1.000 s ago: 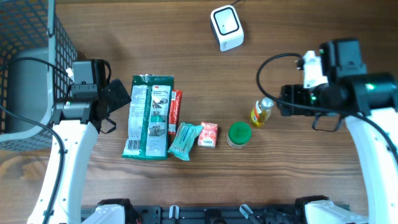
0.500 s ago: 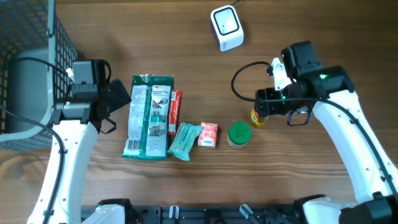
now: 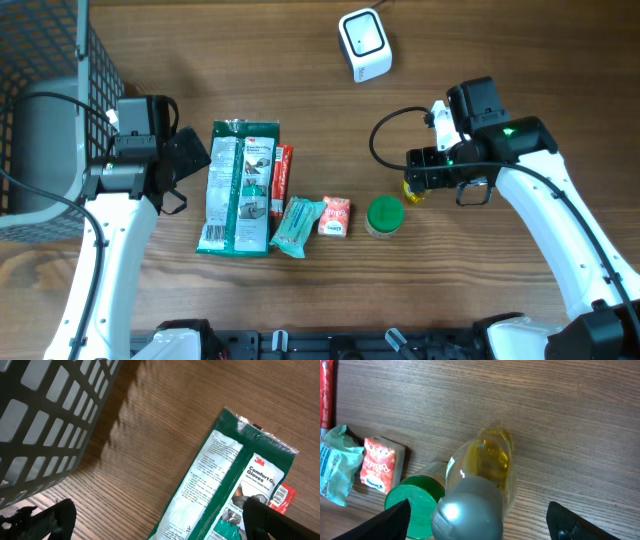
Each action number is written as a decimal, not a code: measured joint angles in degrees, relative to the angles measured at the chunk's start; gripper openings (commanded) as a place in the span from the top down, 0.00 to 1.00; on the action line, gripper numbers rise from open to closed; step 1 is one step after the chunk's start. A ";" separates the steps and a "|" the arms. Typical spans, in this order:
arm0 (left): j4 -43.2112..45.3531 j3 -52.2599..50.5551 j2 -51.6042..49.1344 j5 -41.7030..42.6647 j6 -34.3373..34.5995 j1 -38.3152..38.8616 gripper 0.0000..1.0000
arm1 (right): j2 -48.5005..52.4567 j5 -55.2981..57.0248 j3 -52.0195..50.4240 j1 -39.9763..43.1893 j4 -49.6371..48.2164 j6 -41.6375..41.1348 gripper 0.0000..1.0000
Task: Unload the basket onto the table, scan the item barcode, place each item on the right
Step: 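Reach the right gripper to the yellow oil bottle and grasp it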
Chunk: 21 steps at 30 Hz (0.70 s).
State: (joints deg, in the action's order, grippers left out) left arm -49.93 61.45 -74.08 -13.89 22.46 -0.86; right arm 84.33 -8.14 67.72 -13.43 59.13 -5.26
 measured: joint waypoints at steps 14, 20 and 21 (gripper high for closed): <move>0.00 0.00 0.00 0.02 0.00 0.00 0.00 | 0.00 0.00 0.00 0.00 -0.11 0.22 0.07; 0.00 0.00 0.00 0.00 0.00 -0.02 0.00 | 0.00 -0.02 -1.84 0.00 -3.76 0.20 0.16; 0.00 0.00 0.00 0.00 0.00 0.00 0.00 | 0.00 -0.02 -3.19 0.00 -5.38 0.26 0.20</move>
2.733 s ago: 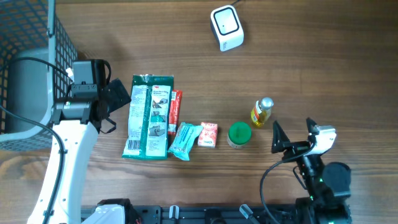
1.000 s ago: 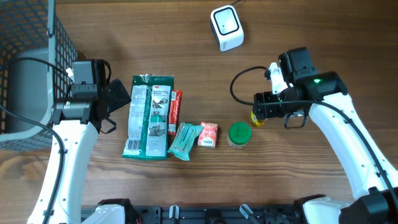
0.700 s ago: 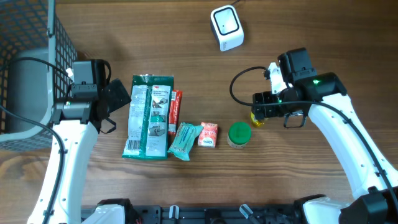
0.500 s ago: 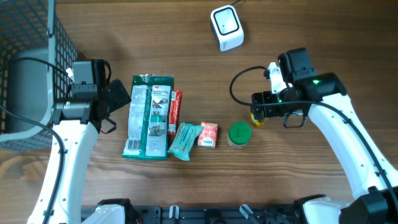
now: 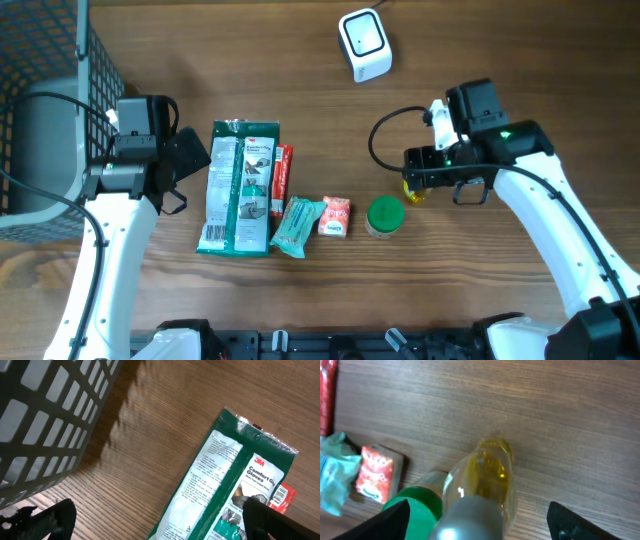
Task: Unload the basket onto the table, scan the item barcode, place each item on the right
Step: 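Reach the right gripper to the yellow oil bottle and grasp it, then lift the yellow bottle and hold its barcode up to the white scanner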
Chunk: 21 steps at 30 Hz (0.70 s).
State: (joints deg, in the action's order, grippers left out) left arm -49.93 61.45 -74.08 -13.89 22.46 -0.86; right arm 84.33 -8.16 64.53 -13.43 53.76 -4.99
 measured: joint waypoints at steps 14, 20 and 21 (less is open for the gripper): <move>0.00 0.00 -0.02 0.00 0.00 0.00 0.00 | 0.09 0.00 -5.97 0.00 -7.78 0.15 0.35; 0.00 0.00 -0.02 0.00 0.00 0.00 0.00 | 0.09 0.00 -5.97 0.00 -9.29 0.13 0.48; 0.00 0.00 -0.02 0.00 -0.02 -0.02 0.00 | 0.09 0.00 -5.97 0.00 -9.29 0.13 0.51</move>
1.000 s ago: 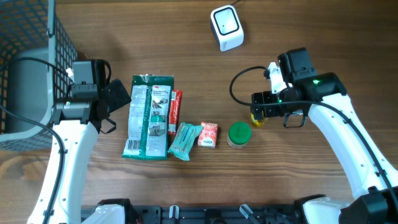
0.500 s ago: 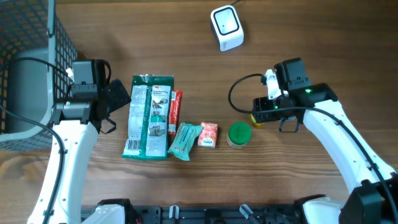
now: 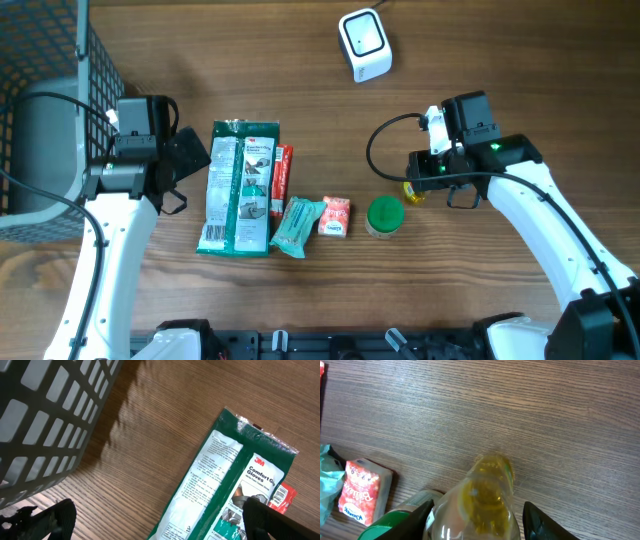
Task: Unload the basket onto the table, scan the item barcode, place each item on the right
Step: 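Lift the yellow bottle and hold its barcode up to the white scanner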
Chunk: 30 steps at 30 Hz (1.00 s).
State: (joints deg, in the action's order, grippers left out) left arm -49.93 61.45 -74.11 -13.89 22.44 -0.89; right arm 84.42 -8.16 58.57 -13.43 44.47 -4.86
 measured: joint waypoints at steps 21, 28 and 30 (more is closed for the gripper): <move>0.00 0.00 0.00 0.00 0.02 0.02 0.00 | -4.94 -47.84 10.49 17.49 11.91 1.88 0.92; 0.00 0.00 0.00 0.00 0.02 0.02 0.00 | -4.94 -63.19 10.49 17.49 14.73 5.79 0.91; 0.00 0.00 0.00 0.00 0.00 0.02 0.00 | -4.94 -65.81 10.49 17.49 14.95 6.32 0.91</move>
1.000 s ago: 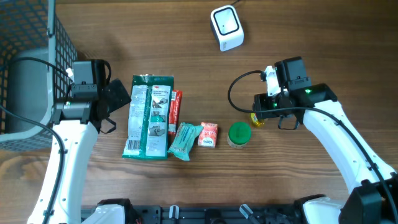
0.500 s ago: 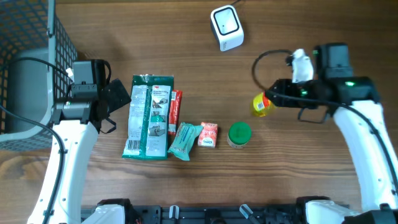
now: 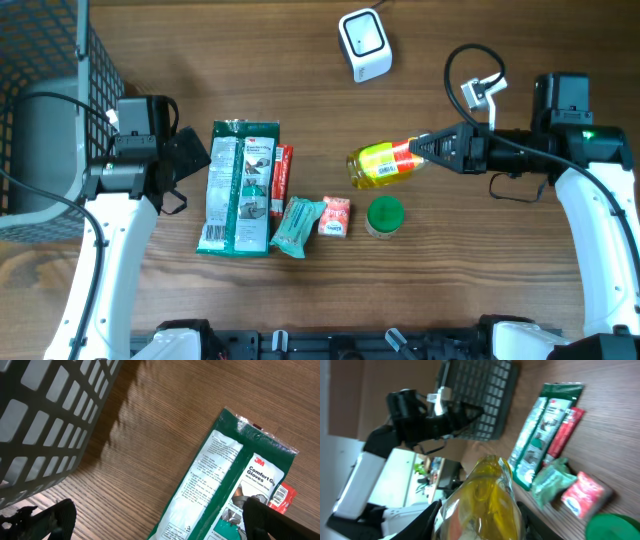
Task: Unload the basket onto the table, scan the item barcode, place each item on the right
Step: 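Lift the yellow bottle and hold its barcode up to the white scanner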
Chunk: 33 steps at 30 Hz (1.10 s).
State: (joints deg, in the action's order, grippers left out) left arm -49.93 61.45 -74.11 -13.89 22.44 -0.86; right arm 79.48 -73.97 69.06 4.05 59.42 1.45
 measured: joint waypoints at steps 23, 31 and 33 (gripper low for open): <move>0.00 0.00 0.00 0.00 0.02 0.00 0.00 | 0.00 21.84 0.00 0.00 1.66 -2.03 0.90; 0.00 0.00 0.00 0.00 0.00 0.00 0.00 | 0.02 50.40 0.11 0.02 1.57 -6.16 0.96; -0.02 0.00 0.00 0.00 0.02 0.00 0.00 | 0.24 53.37 1.77 -0.02 2.54 -7.04 0.96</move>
State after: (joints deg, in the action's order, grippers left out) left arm -49.95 61.45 -74.11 -13.89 22.46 -0.86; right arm 79.72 -20.60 70.83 4.03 61.95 -5.58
